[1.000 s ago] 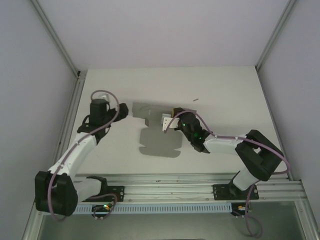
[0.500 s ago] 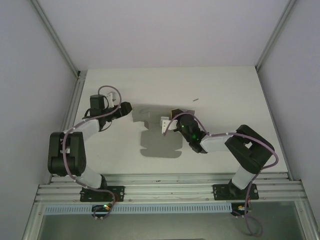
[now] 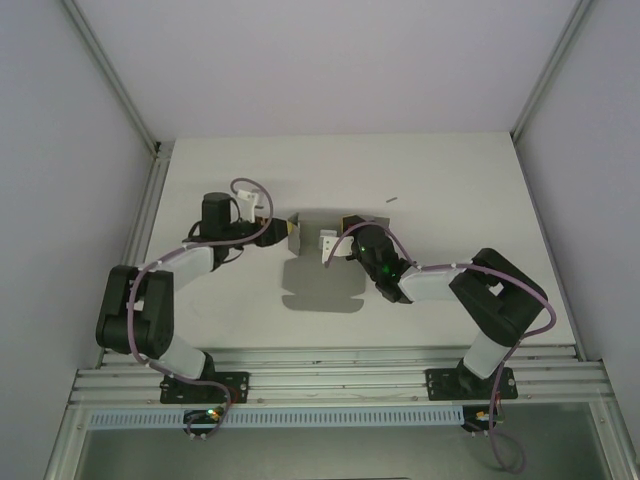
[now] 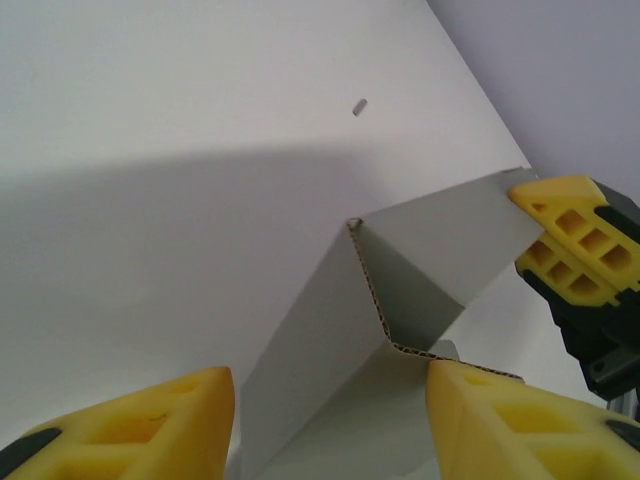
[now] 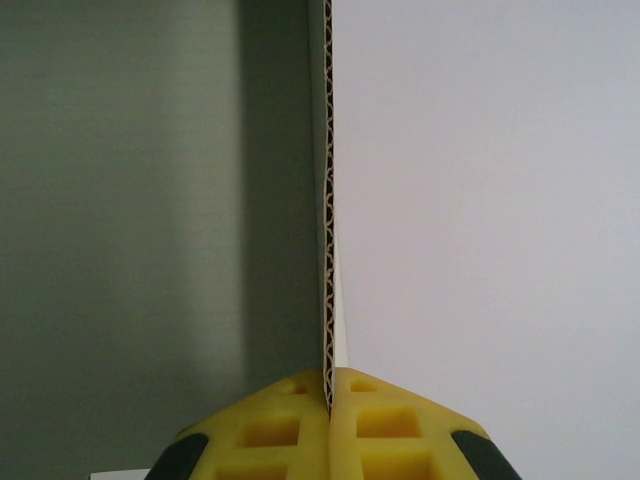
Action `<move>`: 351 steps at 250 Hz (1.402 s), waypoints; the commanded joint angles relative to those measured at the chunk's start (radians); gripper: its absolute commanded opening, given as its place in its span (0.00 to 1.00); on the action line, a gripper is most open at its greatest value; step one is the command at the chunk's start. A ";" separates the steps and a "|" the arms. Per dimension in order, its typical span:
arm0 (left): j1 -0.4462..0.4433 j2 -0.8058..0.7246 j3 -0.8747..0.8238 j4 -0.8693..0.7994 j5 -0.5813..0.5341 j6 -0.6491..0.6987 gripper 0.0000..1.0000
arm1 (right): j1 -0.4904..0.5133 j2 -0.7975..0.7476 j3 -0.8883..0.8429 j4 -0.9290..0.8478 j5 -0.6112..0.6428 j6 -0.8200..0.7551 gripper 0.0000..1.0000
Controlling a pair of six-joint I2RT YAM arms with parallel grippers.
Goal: Assemble paper box
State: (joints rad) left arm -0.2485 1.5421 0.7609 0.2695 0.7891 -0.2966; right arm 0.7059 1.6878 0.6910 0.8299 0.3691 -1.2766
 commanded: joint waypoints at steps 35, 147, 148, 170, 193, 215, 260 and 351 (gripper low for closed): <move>-0.067 0.003 0.006 -0.058 -0.058 0.117 0.49 | 0.017 -0.024 -0.026 0.016 -0.014 0.017 0.00; -0.209 -0.110 -0.196 0.038 -0.328 0.140 0.45 | 0.045 -0.022 -0.149 0.148 0.032 -0.013 0.00; -0.208 -0.111 -0.197 0.039 -0.327 0.140 0.45 | 0.046 -0.021 -0.148 0.149 0.033 -0.013 0.00; -0.223 -0.102 -0.193 0.043 -0.328 0.146 0.43 | 0.050 -0.023 -0.154 0.186 0.036 -0.023 0.00; -0.249 -0.097 -0.195 0.044 -0.363 0.175 0.43 | 0.062 -0.020 -0.161 0.264 0.036 -0.059 0.00; -0.254 -0.094 -0.191 0.093 -0.376 0.178 0.44 | 0.061 -0.012 -0.136 0.265 0.028 -0.100 0.00; -0.253 -0.055 -0.155 0.156 -0.419 0.202 0.44 | 0.052 0.049 -0.087 0.357 0.035 -0.151 0.00; -0.310 -0.060 -0.262 0.194 -0.607 0.215 0.42 | 0.082 0.191 -0.146 0.504 0.090 -0.221 0.00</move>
State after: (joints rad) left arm -0.5171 1.4986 0.5278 0.4519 0.2981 -0.1234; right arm 0.7582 1.8790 0.5735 1.2476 0.4461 -1.4754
